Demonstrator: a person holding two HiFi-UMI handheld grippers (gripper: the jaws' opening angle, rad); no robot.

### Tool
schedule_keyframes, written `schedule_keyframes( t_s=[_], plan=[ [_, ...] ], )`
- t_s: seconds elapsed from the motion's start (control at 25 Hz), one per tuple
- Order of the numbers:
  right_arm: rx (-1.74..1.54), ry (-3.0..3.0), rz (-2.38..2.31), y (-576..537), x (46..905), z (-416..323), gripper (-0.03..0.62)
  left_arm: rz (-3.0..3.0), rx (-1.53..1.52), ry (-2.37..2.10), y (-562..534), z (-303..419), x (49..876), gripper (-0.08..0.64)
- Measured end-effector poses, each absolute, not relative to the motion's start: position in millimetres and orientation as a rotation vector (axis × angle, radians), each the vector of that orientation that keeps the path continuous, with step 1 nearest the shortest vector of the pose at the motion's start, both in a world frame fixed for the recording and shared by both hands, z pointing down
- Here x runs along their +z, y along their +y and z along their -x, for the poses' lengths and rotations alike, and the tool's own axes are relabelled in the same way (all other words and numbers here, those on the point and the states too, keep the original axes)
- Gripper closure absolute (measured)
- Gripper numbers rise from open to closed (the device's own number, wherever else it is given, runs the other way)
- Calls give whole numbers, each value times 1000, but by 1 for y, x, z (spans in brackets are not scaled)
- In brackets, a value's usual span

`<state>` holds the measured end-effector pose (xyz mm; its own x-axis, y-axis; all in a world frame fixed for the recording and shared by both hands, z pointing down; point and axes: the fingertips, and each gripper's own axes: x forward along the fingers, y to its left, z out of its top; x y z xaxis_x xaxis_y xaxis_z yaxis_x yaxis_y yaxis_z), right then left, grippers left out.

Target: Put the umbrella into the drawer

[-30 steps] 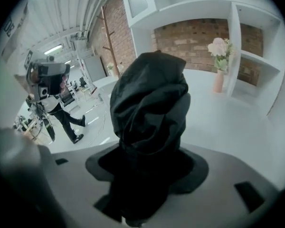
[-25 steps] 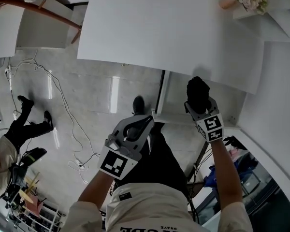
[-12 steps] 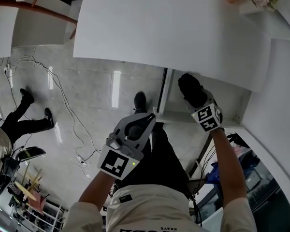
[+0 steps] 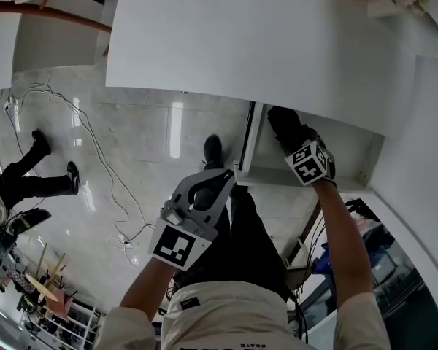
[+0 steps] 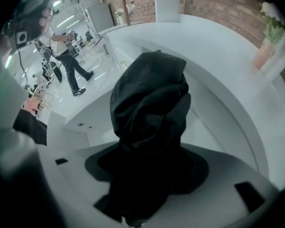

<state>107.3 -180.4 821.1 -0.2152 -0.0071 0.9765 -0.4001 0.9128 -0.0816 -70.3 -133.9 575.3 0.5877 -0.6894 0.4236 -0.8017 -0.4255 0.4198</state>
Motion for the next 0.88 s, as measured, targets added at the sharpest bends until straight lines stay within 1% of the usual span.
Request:
schedule_keyframes(
  t_s=[0.88],
  plan=[
    [461, -1666, -382, -186, 861, -113, 319, -2220, 299, -1140, -127, 81, 632, 535]
  ],
)
